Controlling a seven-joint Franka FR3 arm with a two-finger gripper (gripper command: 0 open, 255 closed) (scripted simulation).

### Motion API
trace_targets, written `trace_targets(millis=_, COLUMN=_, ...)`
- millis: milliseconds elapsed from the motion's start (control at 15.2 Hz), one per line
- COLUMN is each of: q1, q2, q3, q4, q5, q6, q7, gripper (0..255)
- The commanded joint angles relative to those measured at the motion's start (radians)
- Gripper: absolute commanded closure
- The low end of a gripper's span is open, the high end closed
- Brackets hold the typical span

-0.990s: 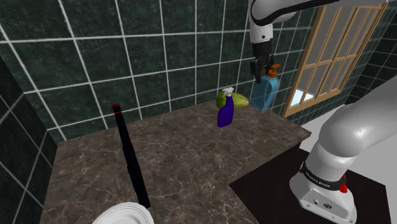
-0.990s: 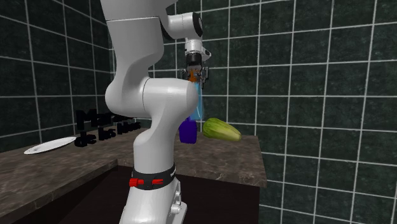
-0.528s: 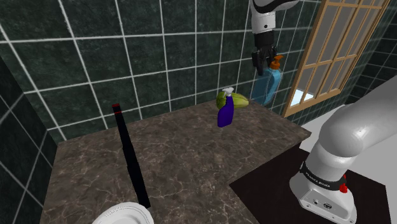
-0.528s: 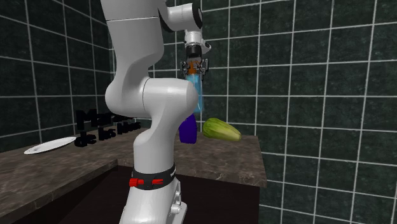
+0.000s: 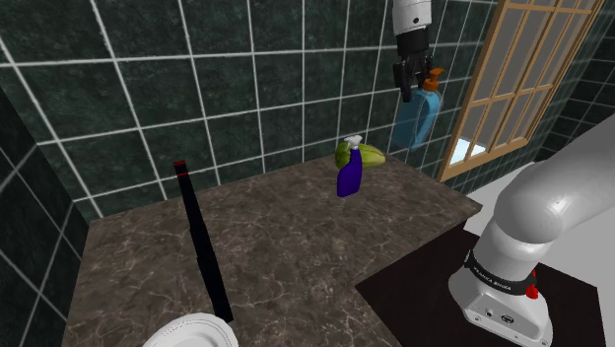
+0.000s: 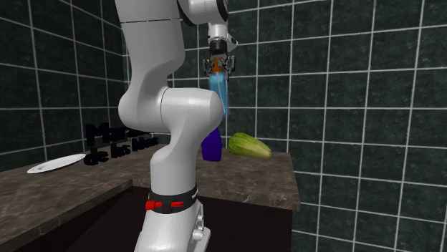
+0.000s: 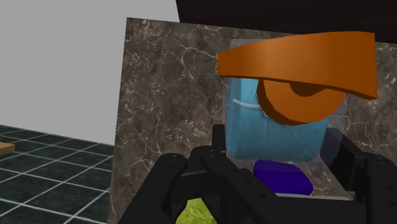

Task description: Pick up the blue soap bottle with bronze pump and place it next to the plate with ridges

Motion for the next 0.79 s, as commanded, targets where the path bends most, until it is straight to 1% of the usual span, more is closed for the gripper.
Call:
trace_targets(millis=0, q1=0.0, q2=0.005, q3=0.001, q4=0.034, q5=0.0, q6=-0.028, q7=-0.002, gripper=255)
trace_targets(millis=528, q1=0.001, q2=0.039, q3=0.004, q4=0.17, q5=0.0, q6=-0.131, q7=-0.013, gripper=255)
trace_targets(millis=726, q1=0.022, q2=-0.011, q3=0.053, q4=0.128, q5=0.037, q6=-0.145, q7=0.06, gripper=255)
